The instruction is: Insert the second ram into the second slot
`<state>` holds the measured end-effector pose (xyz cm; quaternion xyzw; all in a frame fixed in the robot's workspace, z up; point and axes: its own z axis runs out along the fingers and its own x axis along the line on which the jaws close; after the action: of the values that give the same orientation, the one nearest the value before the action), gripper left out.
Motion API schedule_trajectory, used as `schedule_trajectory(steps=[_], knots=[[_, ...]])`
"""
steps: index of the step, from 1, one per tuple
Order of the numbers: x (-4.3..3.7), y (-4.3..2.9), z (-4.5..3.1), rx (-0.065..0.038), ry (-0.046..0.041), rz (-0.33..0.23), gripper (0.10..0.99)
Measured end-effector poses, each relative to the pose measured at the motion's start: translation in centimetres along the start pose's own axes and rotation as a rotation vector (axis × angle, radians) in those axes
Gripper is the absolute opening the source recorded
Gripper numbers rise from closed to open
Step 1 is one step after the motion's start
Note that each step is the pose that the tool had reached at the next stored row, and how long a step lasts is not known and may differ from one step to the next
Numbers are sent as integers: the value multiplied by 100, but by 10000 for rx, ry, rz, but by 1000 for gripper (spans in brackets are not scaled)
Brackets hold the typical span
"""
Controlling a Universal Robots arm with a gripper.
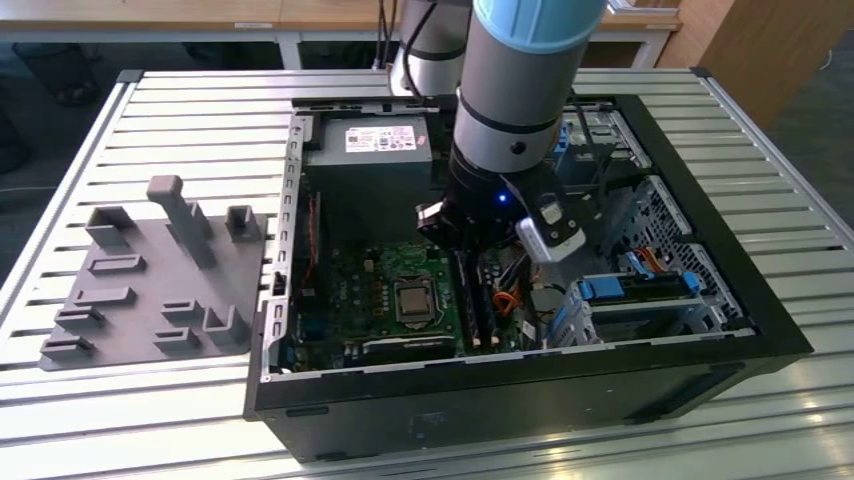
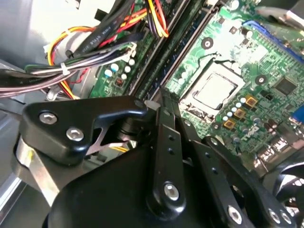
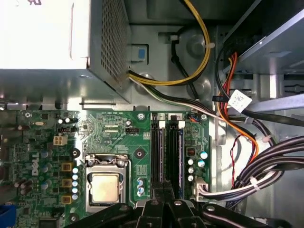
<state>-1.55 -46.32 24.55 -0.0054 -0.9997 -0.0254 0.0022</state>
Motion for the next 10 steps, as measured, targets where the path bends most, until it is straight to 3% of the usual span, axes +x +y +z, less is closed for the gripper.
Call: schedule_trajectory(steps=[4,10], knots=[[0,3,-42,-6,-1,-2,106],[0,3,-47,-7,-1,-1,106]])
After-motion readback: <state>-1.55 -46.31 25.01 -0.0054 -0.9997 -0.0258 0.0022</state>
